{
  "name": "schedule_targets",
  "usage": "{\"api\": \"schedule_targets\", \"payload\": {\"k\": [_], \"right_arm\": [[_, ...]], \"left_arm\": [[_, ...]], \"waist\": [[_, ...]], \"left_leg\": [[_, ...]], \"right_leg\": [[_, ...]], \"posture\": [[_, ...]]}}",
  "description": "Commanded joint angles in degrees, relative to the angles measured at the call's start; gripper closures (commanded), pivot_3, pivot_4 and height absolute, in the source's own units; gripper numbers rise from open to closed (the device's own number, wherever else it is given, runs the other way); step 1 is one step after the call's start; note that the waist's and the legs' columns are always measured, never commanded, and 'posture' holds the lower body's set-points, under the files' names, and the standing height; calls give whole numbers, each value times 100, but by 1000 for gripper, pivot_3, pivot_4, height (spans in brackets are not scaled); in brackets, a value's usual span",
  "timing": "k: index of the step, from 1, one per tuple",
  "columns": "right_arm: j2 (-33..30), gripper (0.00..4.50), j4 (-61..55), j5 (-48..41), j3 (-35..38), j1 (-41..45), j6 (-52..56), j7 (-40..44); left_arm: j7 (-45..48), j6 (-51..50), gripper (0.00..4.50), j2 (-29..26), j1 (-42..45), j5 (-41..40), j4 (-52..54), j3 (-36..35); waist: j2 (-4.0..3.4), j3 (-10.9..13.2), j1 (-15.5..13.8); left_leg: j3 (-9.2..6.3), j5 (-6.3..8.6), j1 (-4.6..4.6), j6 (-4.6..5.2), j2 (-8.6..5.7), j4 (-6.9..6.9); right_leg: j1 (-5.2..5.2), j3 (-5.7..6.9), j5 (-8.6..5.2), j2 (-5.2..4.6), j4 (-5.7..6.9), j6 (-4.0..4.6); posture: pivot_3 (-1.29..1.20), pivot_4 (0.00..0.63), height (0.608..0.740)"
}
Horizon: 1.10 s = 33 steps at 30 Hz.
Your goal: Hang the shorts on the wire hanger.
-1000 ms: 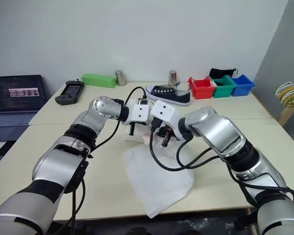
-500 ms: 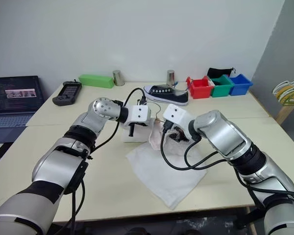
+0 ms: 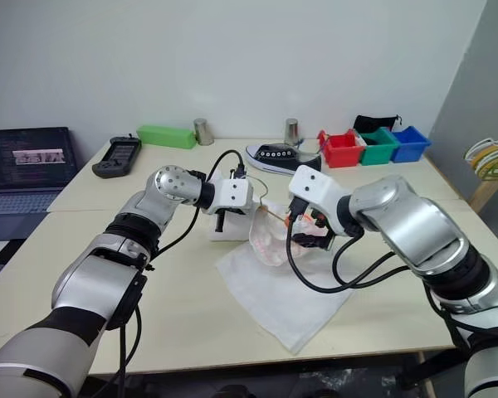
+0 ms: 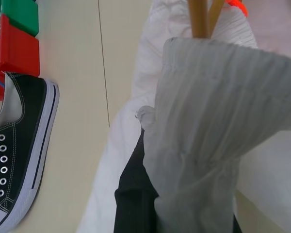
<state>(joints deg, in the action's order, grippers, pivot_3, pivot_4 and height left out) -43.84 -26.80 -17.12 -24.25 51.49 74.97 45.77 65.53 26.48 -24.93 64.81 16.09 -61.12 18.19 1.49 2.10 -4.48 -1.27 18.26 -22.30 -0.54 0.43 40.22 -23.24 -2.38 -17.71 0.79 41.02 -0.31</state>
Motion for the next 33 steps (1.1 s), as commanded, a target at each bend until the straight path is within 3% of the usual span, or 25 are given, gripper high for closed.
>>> {"api": "schedule_targets", "payload": {"k": [1,11,19,25,33], "right_arm": [[-123,49,19,-56,166,-198,-78,-37],[-936,49,1143,396,-218,-920,-1657,631],[-1011,49,1248,411,-282,-939,-1998,1153],[-411,49,1406,687,-480,-957,-2028,835],[895,49,2647,1007,-315,-603,-2170,244]], "left_arm": [[-25,19,4500,-26,125,-131,190,-110],[19,10,4500,-81,105,-135,258,-112],[88,-39,4500,-224,-3,-171,411,-146],[83,-140,4500,-233,-16,-198,505,-149],[119,-248,4500,-245,-54,-236,655,-172]], "waist": [[0,0,0],[0,0,-10],[0,0,-15],[0,0,-26],[4,-2,-69]], "left_leg": [[0,0,0,0,0,0],[3,0,-3,0,-2,2],[1,0,-3,0,2,2],[0,0,-3,0,1,4],[0,-1,-5,-1,-1,11]], "right_leg": [[0,-1,0,0,-1,0],[0,0,0,1,-2,0],[-1,0,0,3,0,0],[-1,0,0,3,1,0],[0,3,0,2,8,0]], "posture": [[113,0,740],[137,0,740],[163,0,740],[171,0,740],[199,0,740]]}}
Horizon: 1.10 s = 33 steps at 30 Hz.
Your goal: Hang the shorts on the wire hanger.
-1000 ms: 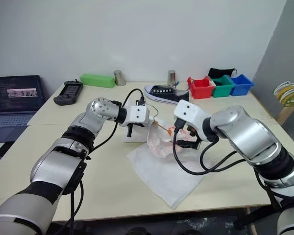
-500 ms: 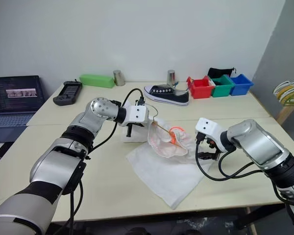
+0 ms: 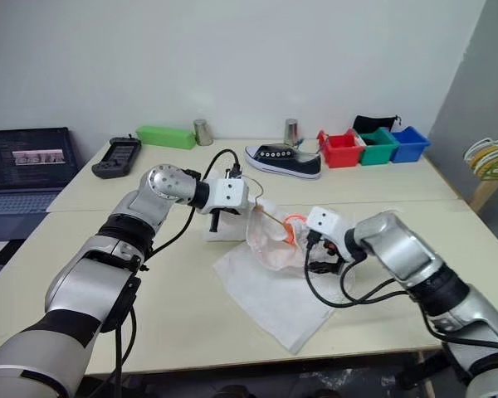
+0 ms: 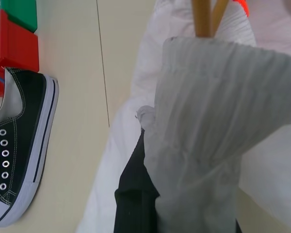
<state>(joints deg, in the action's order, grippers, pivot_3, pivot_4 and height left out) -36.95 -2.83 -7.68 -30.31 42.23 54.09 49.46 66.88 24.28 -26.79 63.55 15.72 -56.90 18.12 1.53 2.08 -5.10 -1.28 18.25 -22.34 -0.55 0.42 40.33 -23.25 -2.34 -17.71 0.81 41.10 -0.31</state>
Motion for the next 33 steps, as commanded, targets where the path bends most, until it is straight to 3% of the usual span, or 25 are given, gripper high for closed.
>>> {"api": "schedule_targets", "payload": {"k": [1,10,16,26,29,33], "right_arm": [[277,49,340,62,326,388,-78,-132],[647,49,1034,203,492,581,-462,-245],[728,1161,1108,272,568,606,-873,-133],[708,3774,884,357,498,651,-981,63],[716,4373,840,380,523,652,-975,115],[630,4458,653,373,510,622,-931,258]], "left_arm": [[-9,-40,4500,-70,56,-205,257,-166],[326,-409,4500,1,-8,-608,574,-323],[415,-346,4500,-96,-150,-578,719,-233],[391,-325,4500,-43,-147,-568,752,-231],[355,-296,4500,-35,-124,-549,709,-222],[199,-108,4500,-57,-80,-488,614,-213]], "waist": [[0,0,-18],[0,0,-114],[0,0,-122],[-1,0,-122],[-1,0,-122],[-1,0,-126]], "left_leg": [[0,0,0,0,0,0],[0,0,-3,-1,-1,10],[0,0,-5,-1,-1,15],[-2,0,-5,-1,0,16],[-2,0,-5,-1,0,16],[-2,0,-6,-1,0,17]], "right_leg": [[0,0,0,0,0,0],[-1,5,0,0,2,0],[-1,4,0,0,5,0],[-1,4,0,0,6,0],[-1,4,0,0,6,0],[-1,4,0,0,7,0]], "posture": [[199,0,740],[212,0,740],[209,0,740],[205,0,740],[206,0,740],[209,0,740]]}}
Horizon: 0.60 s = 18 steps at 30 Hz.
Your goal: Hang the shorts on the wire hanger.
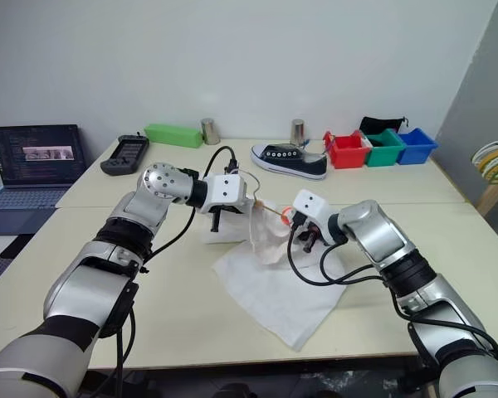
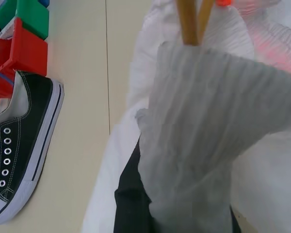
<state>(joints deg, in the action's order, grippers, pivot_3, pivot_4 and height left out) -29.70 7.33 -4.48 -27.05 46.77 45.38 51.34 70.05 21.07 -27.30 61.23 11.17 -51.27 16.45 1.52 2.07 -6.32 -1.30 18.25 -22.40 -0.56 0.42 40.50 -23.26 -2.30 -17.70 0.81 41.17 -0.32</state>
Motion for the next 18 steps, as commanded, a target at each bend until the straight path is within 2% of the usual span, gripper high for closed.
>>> {"api": "schedule_targets", "payload": {"k": [1,6,12,18], "right_arm": [[-107,4458,-405,53,185,161,-41,83],[-110,4458,-512,44,232,172,62,135],[-243,4500,-885,-62,294,21,213,255],[-345,4500,-1137,-163,394,-57,372,325]], "left_arm": [[-146,251,4500,-15,163,-22,21,-45],[-120,495,4500,-52,236,-75,-165,-78],[442,364,3258,-92,334,-489,-242,-273],[520,445,1945,-106,366,-563,-283,-284]], "waist": [[0,0,-7],[0,0,-11],[0,0,-15],[0,0,-17]], "left_leg": [[0,0,0,0,0,0],[0,0,0,0,0,0],[-1,0,-2,0,-1,1],[-1,0,-2,0,-1,2]], "right_leg": [[0,0,0,0,-1,0],[0,0,0,0,0,0],[0,6,0,0,-2,0],[0,6,0,0,-1,0]], "posture": [[209,0,740],[213,0,740],[208,0,740],[203,0,740]]}}
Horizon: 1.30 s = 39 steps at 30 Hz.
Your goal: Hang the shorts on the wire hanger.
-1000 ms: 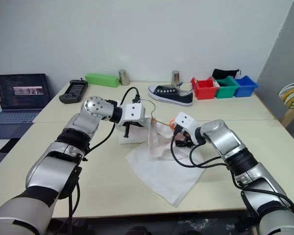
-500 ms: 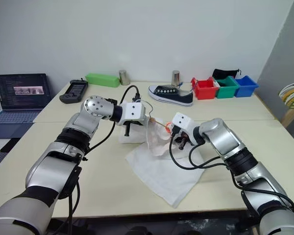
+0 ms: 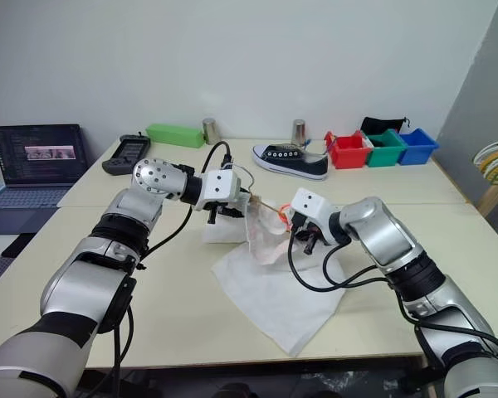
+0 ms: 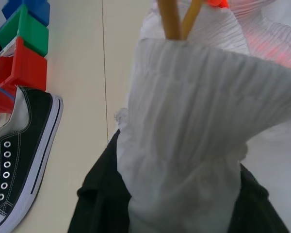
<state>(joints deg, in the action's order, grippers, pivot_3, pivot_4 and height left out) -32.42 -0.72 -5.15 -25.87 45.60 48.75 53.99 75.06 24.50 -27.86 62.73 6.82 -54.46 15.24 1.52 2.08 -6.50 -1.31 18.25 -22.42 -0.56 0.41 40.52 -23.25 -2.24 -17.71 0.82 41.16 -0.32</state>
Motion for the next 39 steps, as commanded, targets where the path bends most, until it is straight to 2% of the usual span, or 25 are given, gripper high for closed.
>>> {"api": "schedule_targets", "payload": {"k": [1,10,16,29,34,39], "right_arm": [[-95,4500,-373,-124,291,53,68,59],[-153,4500,-695,-303,466,-29,356,0],[-387,4500,-1084,-436,580,-322,554,-27],[-629,4500,-1008,-591,998,-744,726,-296],[-611,4500,-1409,-865,1749,-1055,1378,-665],[253,4500,-2797,-959,2986,-1716,2634,-1835]], "left_arm": [[12,124,1762,-54,220,-119,20,-157],[-193,451,27,-54,221,-116,-115,-243],[-21,250,27,-119,332,-369,-174,-501],[492,-331,27,-565,334,-730,19,-845],[422,-1185,27,-646,383,-1099,287,-1159],[152,-3067,27,-193,-299,-2170,2218,-1559]], "waist": [[0,0,1],[0,0,2],[0,0,-11],[0,0,-86],[0,0,-117],[2,-1,-140]], "left_leg": [[0,0,0,0,0,0],[0,0,0,0,1,0],[-1,0,-2,0,1,1],[-4,0,-8,1,-1,13],[-6,1,-14,1,-1,19],[-30,1,-32,1,-3,28]], "right_leg": [[0,0,0,0,0,0],[0,-2,0,0,0,0],[0,0,0,0,-1,0],[0,5,0,4,0,0],[1,5,0,4,-1,0],[2,7,0,-5,-2,-1]], "posture": [[204,0,740],[195,0,740],[213,0,740],[229,0,740],[225,0,740],[193,0,740]]}}
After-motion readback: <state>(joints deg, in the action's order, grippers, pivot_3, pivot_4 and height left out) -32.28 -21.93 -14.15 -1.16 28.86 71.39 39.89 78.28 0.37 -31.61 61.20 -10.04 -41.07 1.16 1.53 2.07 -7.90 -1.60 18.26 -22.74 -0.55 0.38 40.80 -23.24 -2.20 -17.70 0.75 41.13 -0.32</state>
